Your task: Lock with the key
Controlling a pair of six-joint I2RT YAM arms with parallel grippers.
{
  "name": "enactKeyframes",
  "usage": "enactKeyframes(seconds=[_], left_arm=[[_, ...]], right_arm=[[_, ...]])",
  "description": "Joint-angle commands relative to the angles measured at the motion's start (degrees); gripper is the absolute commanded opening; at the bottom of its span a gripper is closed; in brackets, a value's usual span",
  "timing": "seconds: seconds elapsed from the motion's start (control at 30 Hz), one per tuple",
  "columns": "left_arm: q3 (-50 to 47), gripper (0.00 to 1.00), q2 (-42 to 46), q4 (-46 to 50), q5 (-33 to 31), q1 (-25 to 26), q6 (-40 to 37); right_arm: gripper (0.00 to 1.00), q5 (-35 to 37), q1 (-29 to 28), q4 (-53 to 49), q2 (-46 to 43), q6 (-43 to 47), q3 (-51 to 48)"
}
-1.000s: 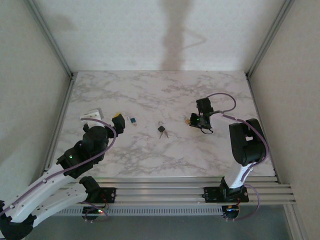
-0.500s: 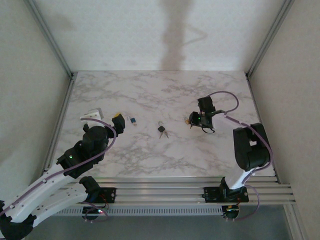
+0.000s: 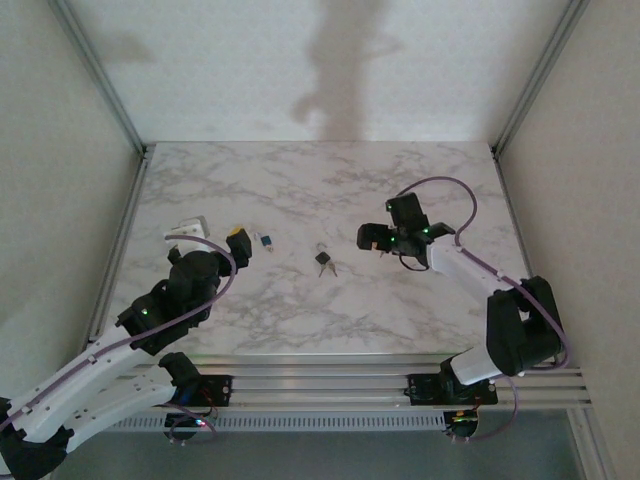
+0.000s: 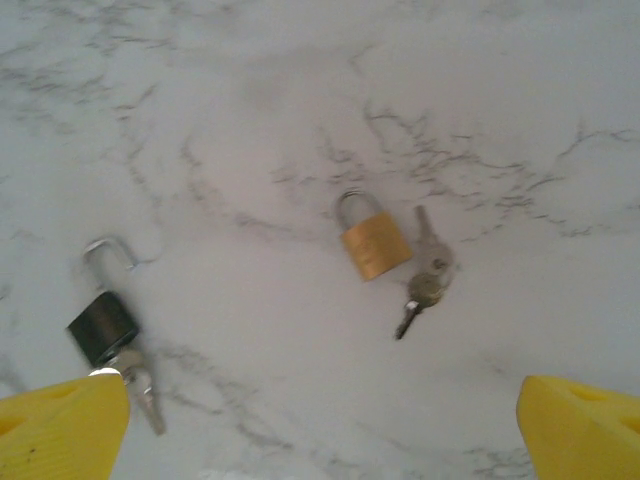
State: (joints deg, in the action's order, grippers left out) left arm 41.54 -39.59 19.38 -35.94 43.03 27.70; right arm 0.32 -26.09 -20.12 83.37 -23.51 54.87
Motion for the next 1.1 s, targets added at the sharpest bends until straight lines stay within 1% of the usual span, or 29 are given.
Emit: enactKeyframes(seconds=[0.0,0.13,0.23,0.4,0.53,0.67,1.0,1.03,1.07], left_arm=[[0.87,1.0,-0.22,1.54,-2.19,-0.31,1.4],[1.09,0.99,-0.64,1.8,-2.61,-0.4,1.68],[1.09,0.99,-1.3,2.02,-2.8,-0.42,1.68],[1.18,1.0,-2.05,2.18,-3.11,-0.59,1.68],[1.16,1.0,-2.48,2.15,-3.19,-0.89,1.62],[1.17,1.0,-2.62,2.25,-3.36,-0.85,1.52],[1.18,1.0,-2.61,2.51,-3.88,-0.98,1.27],[1.2,1.0,-2.6,2.5,-3.99,-0.93,1.25],[1.18,1.0,-2.54,2.5,-3.96,-0.95,1.22]], right_arm=[[0.99,1.15,-2.79,-3.07,-1.8,0.69,0.23],[0.99,2.39,-6.23,-3.7,-1.68,0.85,1.0],[0.99,1.97,-8.15,-3.96,-0.33,0.92,2.35],[0.97,3.68,-11.44,-4.89,3.53,1.76,5.4],[0.92,3.19,-13.29,-5.22,7.51,2.64,8.5],[0.91,5.01,-15.5,-6.67,11.86,3.84,12.4],[0.92,4.38,-16.42,-9.88,20.15,6.18,19.33],[0.92,4.26,-17.82,-10.3,20.99,6.44,19.92],[0.92,4.31,-17.9,-10.63,21.62,6.54,20.43]])
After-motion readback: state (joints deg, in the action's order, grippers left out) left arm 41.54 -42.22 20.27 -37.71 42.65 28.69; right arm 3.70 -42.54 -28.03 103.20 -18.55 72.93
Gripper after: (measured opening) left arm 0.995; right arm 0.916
